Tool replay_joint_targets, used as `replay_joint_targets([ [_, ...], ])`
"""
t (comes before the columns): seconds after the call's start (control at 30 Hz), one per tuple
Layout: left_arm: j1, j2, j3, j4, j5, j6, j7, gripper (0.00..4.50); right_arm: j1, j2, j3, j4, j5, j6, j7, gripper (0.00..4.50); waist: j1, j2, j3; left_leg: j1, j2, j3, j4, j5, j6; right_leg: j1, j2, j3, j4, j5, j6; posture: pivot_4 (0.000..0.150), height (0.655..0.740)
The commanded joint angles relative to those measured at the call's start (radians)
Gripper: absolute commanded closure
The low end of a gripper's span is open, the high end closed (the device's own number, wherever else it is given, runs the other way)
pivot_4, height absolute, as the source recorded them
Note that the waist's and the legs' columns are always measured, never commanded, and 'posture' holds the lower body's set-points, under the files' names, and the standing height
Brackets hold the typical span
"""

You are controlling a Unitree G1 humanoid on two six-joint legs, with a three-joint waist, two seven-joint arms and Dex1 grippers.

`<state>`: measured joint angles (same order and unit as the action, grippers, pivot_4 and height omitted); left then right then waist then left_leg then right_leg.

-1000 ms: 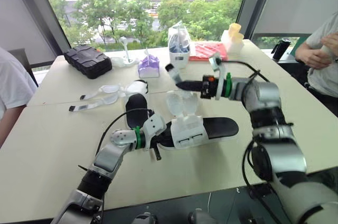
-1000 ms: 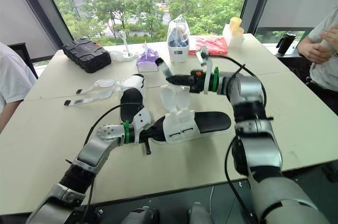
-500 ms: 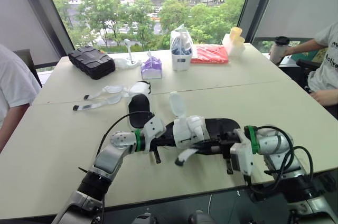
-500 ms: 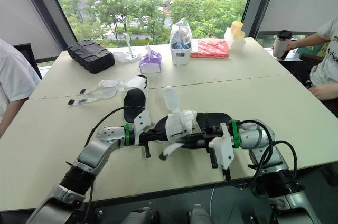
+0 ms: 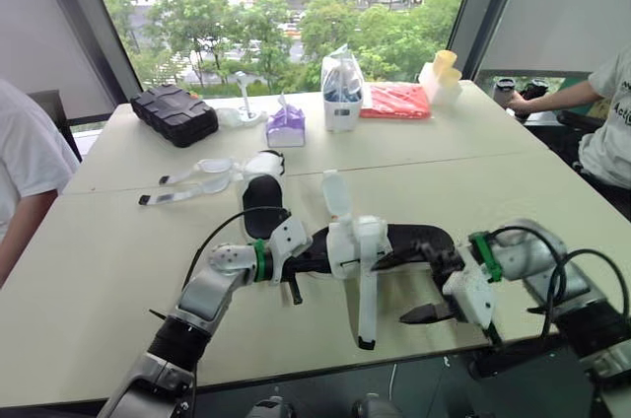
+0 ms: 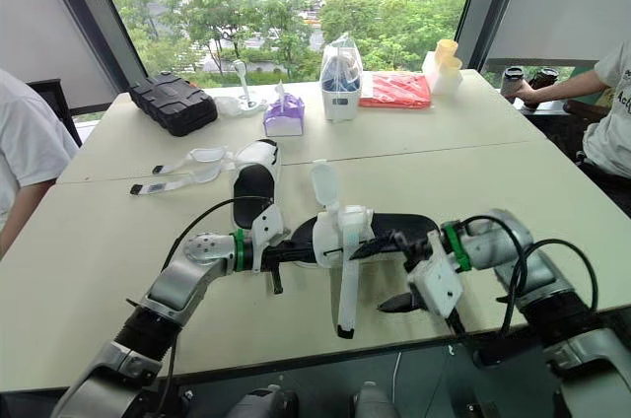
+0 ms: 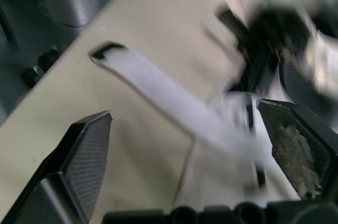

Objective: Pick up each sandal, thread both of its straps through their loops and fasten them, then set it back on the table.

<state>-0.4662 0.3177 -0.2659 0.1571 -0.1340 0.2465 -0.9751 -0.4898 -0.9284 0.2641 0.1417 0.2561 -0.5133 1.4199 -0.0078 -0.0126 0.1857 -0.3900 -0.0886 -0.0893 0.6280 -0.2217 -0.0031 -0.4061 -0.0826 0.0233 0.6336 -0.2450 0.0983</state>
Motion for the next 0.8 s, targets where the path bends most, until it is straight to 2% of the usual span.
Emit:
replay_joint_targets([
  [0.03,-0.005,-0.009,-0.023,0.018,0.010,-0.010,0.000,4.50,-0.048,-0.065,-0.055,-0.092,0.141,0.387,0.028,0.03,0.002,0.000,0.000,-0.001,0.000,0.000,0.001,0.000,0.000,0.000,0.000,0.000,0.000,0.000,0.000,0.150,0.7400],
  [0.1,-0.008,-0.011,-0.023,0.022,0.012,-0.012,-0.002,4.50,-0.055,-0.092,-0.055,-0.131,0.180,0.626,0.007,0.03,0.009,0.000,0.000,-0.001,0.000,-0.001,0.001,0.000,0.000,0.000,-0.001,0.000,-0.001,0.000,-0.001,0.150,0.7400],
  [0.23,-0.016,-0.016,-0.024,0.036,0.012,-0.018,-0.003,4.50,-0.052,-0.161,-0.027,-0.201,0.284,1.045,0.078,0.03,0.021,0.000,0.000,-0.003,0.000,-0.001,0.001,-0.001,0.002,-0.001,-0.001,-0.001,-0.003,-0.002,-0.003,0.150,0.7400],
  [0.5,-0.015,-0.018,-0.029,0.040,0.011,-0.021,-0.003,4.50,0.010,-0.059,-0.050,-0.302,0.371,1.384,-0.052,0.03,0.022,0.000,0.000,-0.006,0.000,0.000,0.001,-0.002,0.003,-0.002,-0.002,-0.001,-0.005,0.000,0.000,0.150,0.7400],
  [0.6,-0.010,-0.015,-0.029,0.029,0.011,-0.017,-0.002,4.50,0.047,-0.036,-0.026,-0.352,0.335,1.371,-0.087,0.03,0.022,0.000,0.000,-0.007,-0.001,0.000,0.002,-0.002,0.003,-0.003,-0.002,-0.001,-0.005,0.000,0.000,0.150,0.7400],
  [0.8,-0.007,-0.019,-0.031,0.015,0.009,-0.005,0.005,4.50,0.032,0.071,-0.002,-0.335,0.338,1.452,-0.167,0.03,0.021,0.000,0.000,-0.007,-0.001,0.000,0.003,-0.002,0.003,-0.003,-0.002,-0.002,-0.005,0.000,0.000,0.150,0.7400],
])
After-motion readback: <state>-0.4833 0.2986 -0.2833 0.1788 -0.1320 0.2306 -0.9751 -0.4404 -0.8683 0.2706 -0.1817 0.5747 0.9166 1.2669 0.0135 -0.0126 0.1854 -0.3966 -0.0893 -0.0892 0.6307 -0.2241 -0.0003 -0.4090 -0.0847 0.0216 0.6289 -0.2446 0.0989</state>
